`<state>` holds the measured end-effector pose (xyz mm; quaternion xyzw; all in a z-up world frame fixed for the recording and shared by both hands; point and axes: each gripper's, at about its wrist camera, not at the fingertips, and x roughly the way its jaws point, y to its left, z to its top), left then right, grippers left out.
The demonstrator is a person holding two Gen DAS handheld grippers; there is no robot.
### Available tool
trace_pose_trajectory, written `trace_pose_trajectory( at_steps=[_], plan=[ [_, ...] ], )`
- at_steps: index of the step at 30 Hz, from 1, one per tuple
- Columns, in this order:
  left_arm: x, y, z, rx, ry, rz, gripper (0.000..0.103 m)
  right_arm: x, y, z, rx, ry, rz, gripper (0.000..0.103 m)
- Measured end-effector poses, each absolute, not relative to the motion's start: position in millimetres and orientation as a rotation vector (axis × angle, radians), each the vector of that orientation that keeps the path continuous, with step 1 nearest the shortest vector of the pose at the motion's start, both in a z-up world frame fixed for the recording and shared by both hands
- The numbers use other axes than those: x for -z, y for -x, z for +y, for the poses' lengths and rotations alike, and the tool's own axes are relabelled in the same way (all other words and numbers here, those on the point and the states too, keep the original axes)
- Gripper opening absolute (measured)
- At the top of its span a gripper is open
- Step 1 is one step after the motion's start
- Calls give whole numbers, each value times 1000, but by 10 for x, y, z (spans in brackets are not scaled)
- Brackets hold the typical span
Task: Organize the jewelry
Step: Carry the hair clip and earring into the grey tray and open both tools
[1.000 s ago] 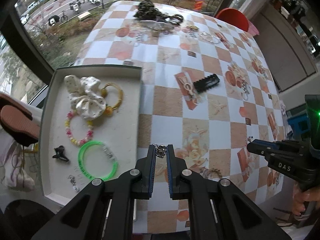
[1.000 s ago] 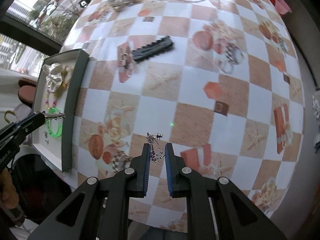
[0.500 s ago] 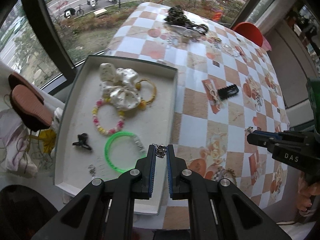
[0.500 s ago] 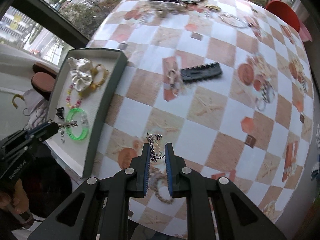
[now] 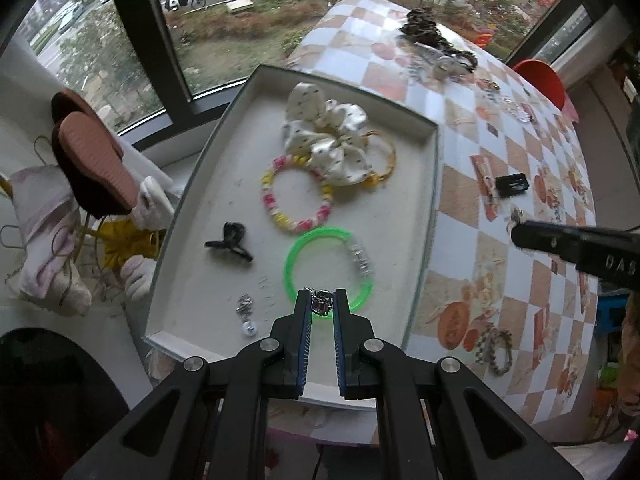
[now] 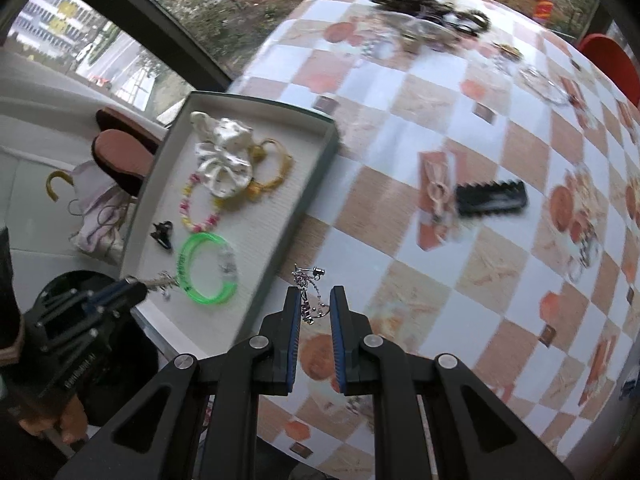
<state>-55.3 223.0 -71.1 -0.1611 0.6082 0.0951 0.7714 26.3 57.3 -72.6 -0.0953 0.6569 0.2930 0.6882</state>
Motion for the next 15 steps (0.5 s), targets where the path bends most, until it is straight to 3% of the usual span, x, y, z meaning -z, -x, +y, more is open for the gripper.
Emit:
trace_pose_trajectory(
  at_steps=[15],
  plan=[
    [876, 522, 2540, -274, 395, 1311, 15, 827, -358, 1198, -746, 252, 1468, 16]
  ],
)
